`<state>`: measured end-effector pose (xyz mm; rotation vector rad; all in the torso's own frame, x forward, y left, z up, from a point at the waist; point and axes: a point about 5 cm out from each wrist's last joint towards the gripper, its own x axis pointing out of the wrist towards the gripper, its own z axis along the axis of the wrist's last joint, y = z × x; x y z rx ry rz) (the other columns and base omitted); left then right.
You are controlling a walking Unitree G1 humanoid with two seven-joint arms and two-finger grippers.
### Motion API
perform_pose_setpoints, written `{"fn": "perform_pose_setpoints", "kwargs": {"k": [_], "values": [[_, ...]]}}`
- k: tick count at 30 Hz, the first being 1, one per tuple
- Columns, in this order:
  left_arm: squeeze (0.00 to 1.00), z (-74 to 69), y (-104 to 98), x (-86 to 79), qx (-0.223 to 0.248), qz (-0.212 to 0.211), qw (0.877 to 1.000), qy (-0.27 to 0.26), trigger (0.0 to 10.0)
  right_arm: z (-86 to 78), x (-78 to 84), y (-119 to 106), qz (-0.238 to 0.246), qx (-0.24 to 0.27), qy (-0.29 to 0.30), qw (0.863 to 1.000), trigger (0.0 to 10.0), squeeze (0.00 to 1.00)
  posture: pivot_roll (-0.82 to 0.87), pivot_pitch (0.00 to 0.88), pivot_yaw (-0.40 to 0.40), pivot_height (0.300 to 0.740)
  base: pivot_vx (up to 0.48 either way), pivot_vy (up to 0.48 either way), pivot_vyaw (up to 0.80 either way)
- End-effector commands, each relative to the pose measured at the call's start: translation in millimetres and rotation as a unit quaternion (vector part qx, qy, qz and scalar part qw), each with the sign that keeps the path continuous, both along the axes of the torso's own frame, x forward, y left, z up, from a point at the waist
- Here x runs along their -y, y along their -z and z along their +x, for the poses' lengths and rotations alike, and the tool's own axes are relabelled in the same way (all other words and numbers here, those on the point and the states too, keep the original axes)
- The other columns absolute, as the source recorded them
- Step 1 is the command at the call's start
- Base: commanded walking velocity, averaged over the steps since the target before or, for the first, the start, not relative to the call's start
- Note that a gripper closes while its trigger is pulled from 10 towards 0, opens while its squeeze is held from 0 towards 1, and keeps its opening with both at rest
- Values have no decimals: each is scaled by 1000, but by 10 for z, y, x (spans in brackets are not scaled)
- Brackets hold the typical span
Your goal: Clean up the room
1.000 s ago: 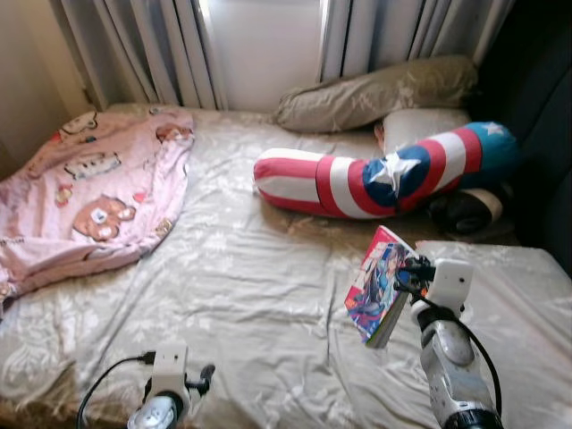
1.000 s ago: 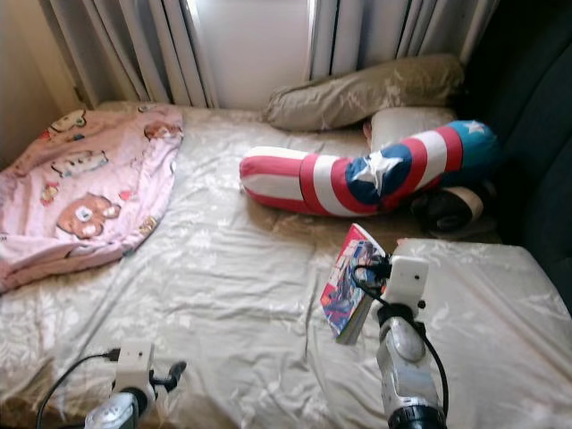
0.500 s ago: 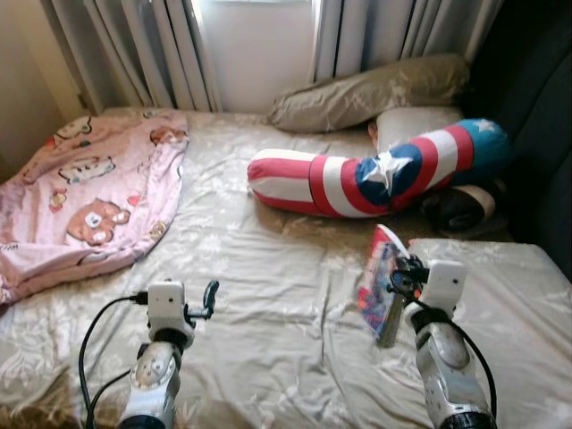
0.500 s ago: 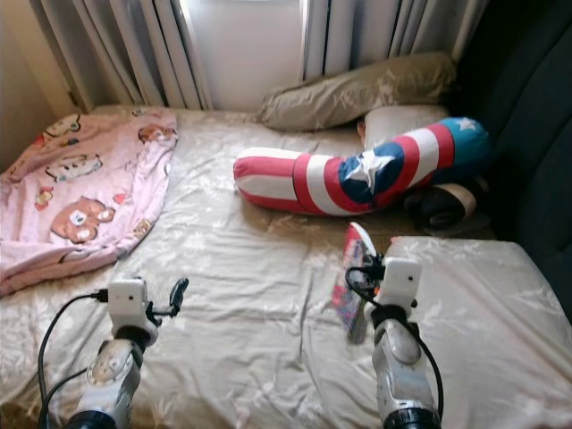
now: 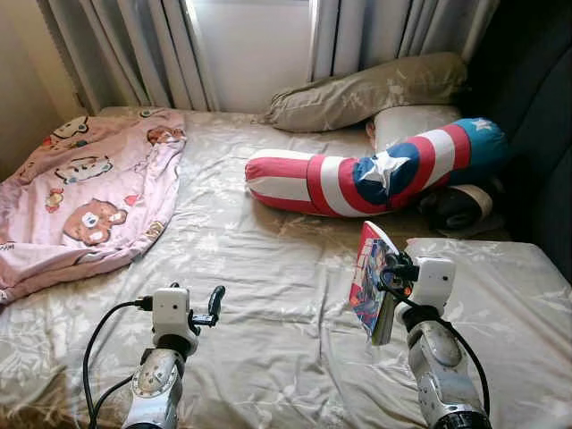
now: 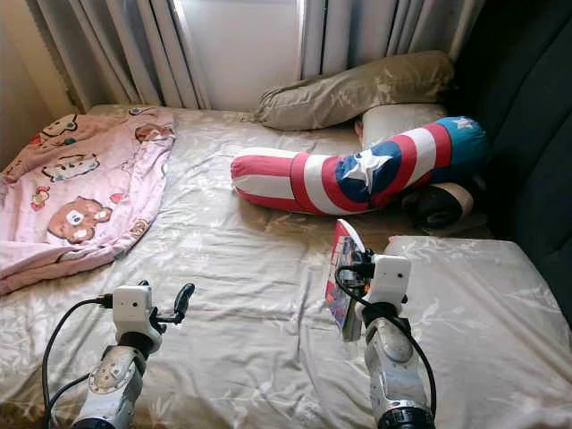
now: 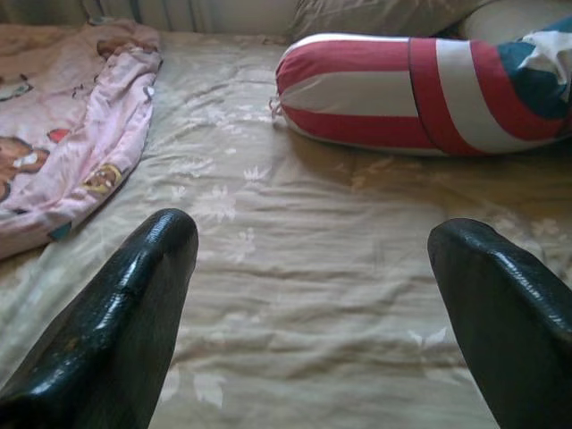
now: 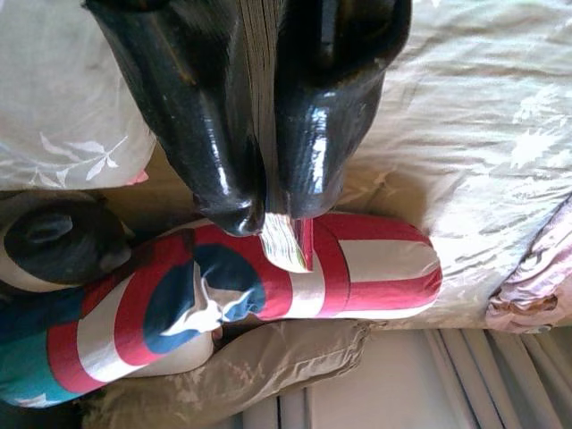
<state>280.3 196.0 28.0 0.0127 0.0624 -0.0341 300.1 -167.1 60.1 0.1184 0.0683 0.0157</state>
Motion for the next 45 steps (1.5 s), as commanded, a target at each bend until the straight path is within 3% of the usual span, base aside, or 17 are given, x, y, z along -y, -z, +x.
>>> {"fn": "perform_pose_setpoints", "kwargs": {"k": [1, 14, 18, 45], "values": [[0, -11, 13, 4, -5, 1, 1000, 5, 10000, 19, 7, -100, 3, 30, 2, 1000, 10000, 0, -5, 0, -9, 680, 0, 0, 0], [0, -15, -6, 0, -1, 7, 1000, 11, 10000, 28, 17, -80, -3, 18, 5, 1000, 10000, 0, 5, 0, -10, 680, 0, 0, 0], [0, -11, -12, -8, 0, 7, 1000, 10, 10000, 32, 22, -95, -8, 26, 10, 1000, 10000, 0, 5, 0, -10, 657, 0, 0, 0], [0, -4, -28, -13, -3, 2, 1000, 22, 10000, 18, 70, -58, -8, 20, 37, 999, 10000, 0, 14, 0, -13, 657, 0, 0, 0]]}}
